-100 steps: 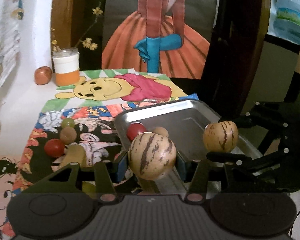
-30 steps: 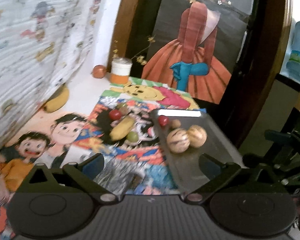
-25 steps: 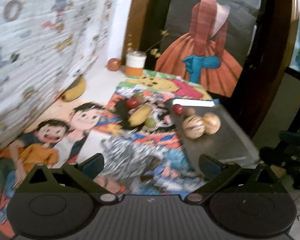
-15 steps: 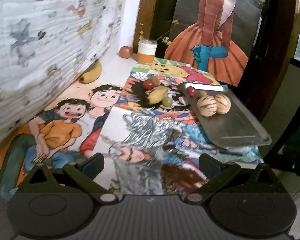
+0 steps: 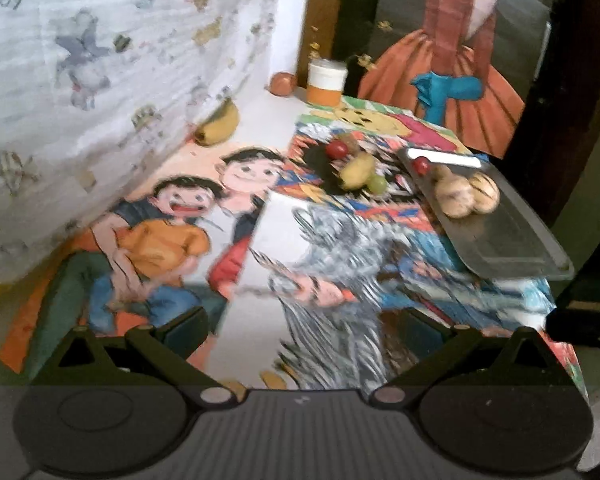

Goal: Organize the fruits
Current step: 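Withdraw both open tools from the tray back toward the fruit pile, then grasp a green grape with the right tool while the left tool grasps the banana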

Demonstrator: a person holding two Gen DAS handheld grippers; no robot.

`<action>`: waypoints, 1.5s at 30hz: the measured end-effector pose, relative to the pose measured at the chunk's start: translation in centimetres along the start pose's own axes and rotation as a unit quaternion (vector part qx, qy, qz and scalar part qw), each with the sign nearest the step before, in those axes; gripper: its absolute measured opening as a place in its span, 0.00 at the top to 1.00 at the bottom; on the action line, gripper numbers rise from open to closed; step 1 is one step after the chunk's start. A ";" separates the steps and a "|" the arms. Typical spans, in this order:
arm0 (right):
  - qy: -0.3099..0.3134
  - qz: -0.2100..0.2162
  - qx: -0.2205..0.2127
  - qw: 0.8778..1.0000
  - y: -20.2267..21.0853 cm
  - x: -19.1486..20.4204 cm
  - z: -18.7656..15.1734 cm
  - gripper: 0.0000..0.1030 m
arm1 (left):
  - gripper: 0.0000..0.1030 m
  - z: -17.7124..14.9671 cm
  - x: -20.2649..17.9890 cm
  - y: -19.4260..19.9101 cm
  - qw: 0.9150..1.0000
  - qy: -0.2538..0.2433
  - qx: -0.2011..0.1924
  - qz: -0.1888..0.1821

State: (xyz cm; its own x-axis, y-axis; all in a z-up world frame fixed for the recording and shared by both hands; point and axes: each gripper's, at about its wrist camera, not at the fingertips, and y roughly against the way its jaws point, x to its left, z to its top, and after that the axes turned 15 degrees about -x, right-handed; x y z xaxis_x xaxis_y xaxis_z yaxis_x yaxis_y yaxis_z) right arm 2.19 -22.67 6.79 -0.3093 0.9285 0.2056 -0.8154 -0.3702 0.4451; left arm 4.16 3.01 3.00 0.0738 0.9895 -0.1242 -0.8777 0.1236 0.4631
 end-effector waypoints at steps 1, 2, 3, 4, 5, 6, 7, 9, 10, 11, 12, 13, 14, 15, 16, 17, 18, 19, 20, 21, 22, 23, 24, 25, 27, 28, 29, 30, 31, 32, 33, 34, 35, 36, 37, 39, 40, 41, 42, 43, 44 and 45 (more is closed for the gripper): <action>0.003 0.008 -0.003 1.000 -0.3 0.1 0.9 0.00 | 0.00 0.5 0.2 -0.1 1.000 -0.002 -0.004 0.005; 0.009 0.015 -0.009 1.000 -0.6 0.3 2.0 0.00 | 0.00 1.0 0.4 -0.3 1.000 -0.007 -0.009 0.010; 0.017 0.021 -0.018 0.999 -0.8 0.5 3.1 0.00 | 0.00 1.4 0.6 -0.5 1.000 -0.012 -0.014 0.015; 0.025 0.027 -0.027 0.999 -1.0 0.5 4.2 0.00 | 0.00 1.8 0.7 -0.6 1.000 -0.017 -0.018 0.018; 0.033 0.034 -0.037 0.998 -1.2 0.5 5.4 0.00 | 0.00 2.2 0.9 -0.8 0.999 -0.021 -0.021 0.019; 0.039 0.042 -0.047 0.997 -1.4 0.4 6.7 0.00 | 0.00 2.5 1.1 -1.0 0.999 -0.024 -0.024 0.019; 0.040 0.047 -0.053 0.997 -1.6 0.2 7.9 0.00 | 0.00 2.8 1.3 -1.3 0.999 -0.028 -0.026 0.018; 0.041 0.052 -0.055 0.996 -2.5 -0.3 10.7 0.00 | 0.00 3.3 1.6 -1.8 0.999 -0.030 -0.037 0.015; 0.043 0.054 -0.051 0.996 -3.1 -0.4 12.0 0.00 | 0.00 3.7 1.6 -2.1 0.999 -0.029 -0.044 0.011; 0.045 0.056 -0.043 0.996 -3.9 -0.5 13.4 0.00 | 0.00 4.0 1.6 -2.3 0.998 -0.029 -0.049 0.006; 0.044 0.059 -0.035 0.997 -4.6 -0.5 14.8 0.00 | 0.00 4.5 1.6 -2.6 0.998 -0.029 -0.054 -0.001; 0.041 0.061 -0.028 0.997 -5.4 -0.6 16.3 0.00 | 0.00 5.1 1.5 -2.8 0.998 -0.031 -0.059 -0.007; 0.036 0.063 -0.022 0.997 -6.1 -0.8 17.8 0.00 | 0.00 5.6 1.3 -3.0 0.997 -0.034 -0.064 -0.011; 0.034 0.064 -0.017 0.997 -6.8 -1.0 19.1 0.00 | 0.00 6.3 1.0 -3.3 0.997 -0.039 -0.070 -0.018; 0.030 0.064 -0.012 0.997 -7.6 -1.2 20.5 0.00 | 0.00 6.9 0.7 -3.6 0.995 -0.045 -0.079 -0.028; 0.027 0.064 -0.008 0.998 -8.4 -1.3 21.4 0.00 | 0.00 7.4 0.3 -4.0 0.994 -0.051 -0.086 -0.037; 0.023 0.062 -0.003 0.998 -9.2 -1.6 22.2 0.00 | 0.00 7.9 -0.1 -4.4 0.993 -0.056 -0.093 -0.048; 0.020 0.059 0.005 0.998 -10.3 -2.0 22.8 0.00 | 0.00 8.3 -0.4 -5.0 0.992 -0.059 -0.098 -0.059; 0.015 0.055 0.016 0.998 -11.5 -2.5 23.0 0.00 | 0.00 8.5 -0.7 -5.8 0.991 -0.060 -0.101 -0.071; 0.009 0.053 0.029 0.998 -12.8 -3.1 23.1 0.00 | 0.00 8.7 -1.0 -6.7 0.990 -0.060 -0.101 -0.080; 0.001 0.054 0.044 0.998 -14.0 -3.8 22.9 0.00 | 0.00 8.8 -1.4 -7.7 0.989 -0.061 -0.097 -0.090; -0.012 0.054 0.062 0.997 -15.5 -4.6 22.5 0.01 | 0.00 8.9 -1.7 -8.8 0.989 -0.061 -0.091 -0.099; -0.026 0.053 0.076 0.995 -16.8 -5.4 22.0 0.01 | 0.00 8.9 -2.1 -9.9 0.989 -0.061 -0.084 -0.107; -0.039 0.050 0.086 0.994 -18.0 -6.1 21.5 0.01 | 0.00 8.8 -2.4 -10.9 0.989 -0.060 -0.077 -0.115; -0.064 0.046 0.103 0.992 -20.7 -7.5 20.5 0.05 | 0.00 8.8 -2.9 -13.2 0.989 -0.051 -0.063 -0.126; -0.078 0.046 0.104 0.990 -22.0 -8.2 20.1 0.06 | 0.00 8.7 -2.9 -14.2 0.989 -0.045 -0.058 -0.131; -0.088 0.047 0.105 0.989 -23.0 -8.8 19.6 0.08 | 0.00 8.6 -3.1 -15.3 0.989 -0.038 -0.052 -0.136; -0.099 0.047 0.109 0.988 -24.3 -9.2 19.2 0.10 | 0.00 8.6 -3.2 -16.3 0.989 -0.031 -0.047 -0.140; -0.109 0.047 0.114 0.986 -25.5 -9.7 18.9 0.12 | 0.00 8.6 -3.2 -17.2 0.988 -0.024 -0.042 -0.143; -0.118 0.045 0.118 0.985 -26.8 -10.1 18.5 0.16 | 0.01 8.5 -3.3 -18.1 0.988 -0.019 -0.038 -0.146; -0.125 0.042 0.121 0.984 -27.9 -10.5 18.3 0.20 | 0.03 8.5 -3.2 -19.0 0.988 -0.013 -0.033 -0.147; -0.132 0.040 0.123 0.983 -29.1 -10.8 18.0 0.22 | 0.05 8.5 -3.2 -19.8 0.989 -0.006 -0.029 -0.147; -0.138 0.038 0.125 0.982 -30.2 -11.2 17.7 0.25 | 0.09 8.4 -3.2 -20.7 0.989 0.001 -0.023 -0.147; -0.143 0.037 0.127 0.981 -31.1 -11.5 17.4 0.30 | 0.12 8.4 -3.1 -21.3 0.989 0.009 -0.017 -0.147; -0.148 0.037 0.131 0.980 -32.2 -11.8 17.1 0.33 | 0.14 8.3 -3.0 -22.1 0.989 0.016 -0.009 -0.147; -0.153 0.039 0.141 0.977 -34.0 -12.0 16.6 0.40 | 0.19 8.1 -3.1 -23.2 0.988 0.024 0.005 -0.150; -0.152 0.040 0.145 0.977 -34.6 -12.1 16.4 0.42 | 0.20 8.0 -3.1 -23.6 0.988 0.024 0.009 -0.152; -0.150 0.037 0.148 0.977 -35.3 -12.1 16.2 0.45 | 0.22 7.9 -3.2 -23.9 0.988 0.023 0.012 -0.153; -0.147 0.034 0.150 0.977 -35.8 -12.0 15.9 0.48 | 0.26 7.8 -3.2 -24.2 0.988 0.023 0.014 -0.154; -0.144 0.032 0.153 0.977 -36.4 -11.9 15.7 0.49 | 0.28 7.8 -3.3 -24.4 0.988 0.022 0.018 -0.155; -0.142 0.031 0.155 0.977 -36.8 -11.8 15.6 0.50 | 0.31 7.7 -3.3 -24.7 0.987 0.022 0.023 -0.156; -0.141 0.029 0.155 0.977 -37.1 -11.7 15.5 0.50 | 0.32 7.7 -3.3 -25.0 0.987 0.023 0.026 -0.156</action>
State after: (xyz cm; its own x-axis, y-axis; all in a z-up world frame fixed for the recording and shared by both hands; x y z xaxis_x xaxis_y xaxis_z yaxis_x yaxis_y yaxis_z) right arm 43.59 -20.27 1.37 -0.1668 0.8768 0.4511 -0.6005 -0.4532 0.6588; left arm 29.50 -2.80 -1.45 0.3139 0.8982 -0.3076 -0.7896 0.4269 0.4408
